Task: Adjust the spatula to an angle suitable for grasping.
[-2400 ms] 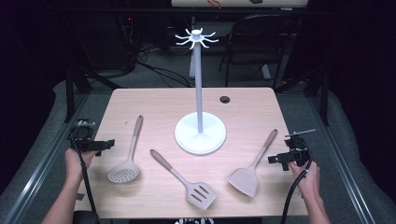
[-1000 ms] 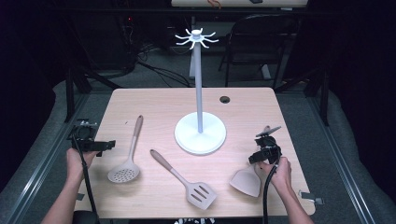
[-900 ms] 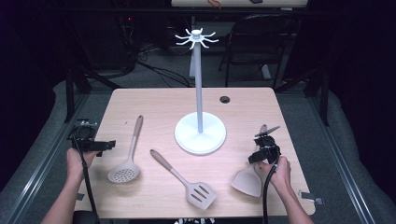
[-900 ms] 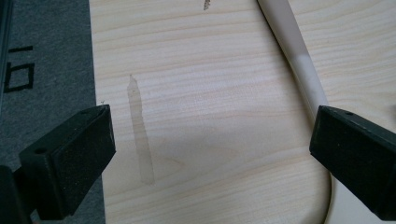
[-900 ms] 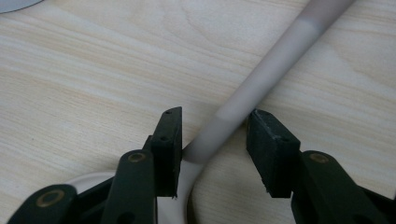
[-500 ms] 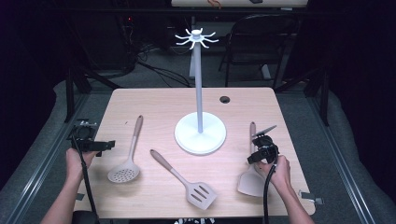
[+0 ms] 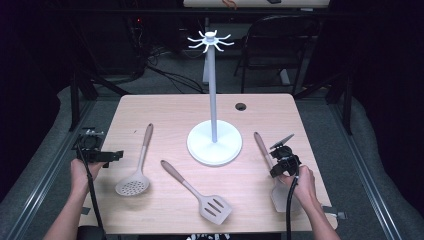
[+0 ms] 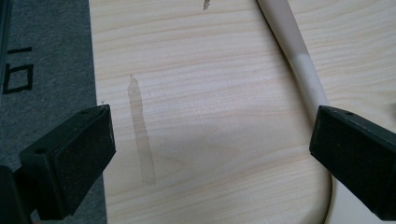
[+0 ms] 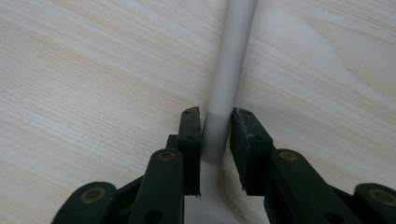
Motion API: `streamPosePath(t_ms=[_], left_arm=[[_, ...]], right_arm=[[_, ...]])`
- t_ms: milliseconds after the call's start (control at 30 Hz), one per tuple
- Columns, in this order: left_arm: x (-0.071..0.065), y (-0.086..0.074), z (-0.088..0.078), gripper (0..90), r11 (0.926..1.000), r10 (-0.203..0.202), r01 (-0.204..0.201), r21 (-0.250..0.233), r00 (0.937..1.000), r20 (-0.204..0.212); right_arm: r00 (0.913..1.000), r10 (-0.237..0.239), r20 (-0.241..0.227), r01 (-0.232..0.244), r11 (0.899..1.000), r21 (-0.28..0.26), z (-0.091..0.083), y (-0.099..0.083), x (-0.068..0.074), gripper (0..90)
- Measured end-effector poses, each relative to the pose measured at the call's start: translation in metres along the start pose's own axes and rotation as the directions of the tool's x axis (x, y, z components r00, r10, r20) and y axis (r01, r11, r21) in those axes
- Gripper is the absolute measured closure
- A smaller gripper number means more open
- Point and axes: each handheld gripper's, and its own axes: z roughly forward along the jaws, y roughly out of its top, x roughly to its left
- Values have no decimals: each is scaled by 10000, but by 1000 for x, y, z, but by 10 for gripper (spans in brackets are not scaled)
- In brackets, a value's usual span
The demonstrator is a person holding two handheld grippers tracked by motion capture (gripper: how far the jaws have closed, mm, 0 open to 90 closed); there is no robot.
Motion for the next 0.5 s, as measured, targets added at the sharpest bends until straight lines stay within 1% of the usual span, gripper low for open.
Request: streamPosePath(t_ms=[33,67,100,133,200,233,267,300,367,400,500], left_arm=[[0,0,0,2,10000,9,-9,10,10000,20],[0,0,0,2,10000,11,-11,12,10000,23],[0,0,0,2,10000,8,-8,0,10000,5],[-1,0,0,2,10000,-17,17,-31,10000,-2],[-1,1,-1,2,10000,33,-33,-65,10000,-33],[-2,1,-1,2,10000,49,-49,-73,10000,-44],[-2,2,-1,2,10000,62,-62,-66,10000,-10],[-3,2,-1,2,10000,41,-41,-58,10000,-5],[-3,2,-1,2,10000,46,-46,-49,10000,-13],[-4,2,-1,2,10000,76,-76,-50,10000,-37],[-5,2,-1,2,9999,126,-126,-37,9999,-34]], right_arm=[[9999,115,106,-114,9998,-139,1,-3,-1,748],[9999,115,106,-114,9998,-139,1,-3,-1,748],[9999,-72,134,71,9999,134,-1,-2,-3,747],[10000,-51,-10,51,10000,-8,-1,-3,-3,737],[9999,-76,-93,76,10000,-59,-1,-3,-4,730],[10000,-60,-54,59,9998,-187,-1,-3,-4,718],[9999,116,11,-115,9988,-475,0,-3,-3,715],[9999,0,125,5,9991,-427,0,0,-4,717],[9998,24,173,-16,9989,-462,1,1,-4,724],[9999,-34,155,40,9993,-382,1,2,-4,740],[9996,-35,262,48,9989,-468,1,2,-2,745]])
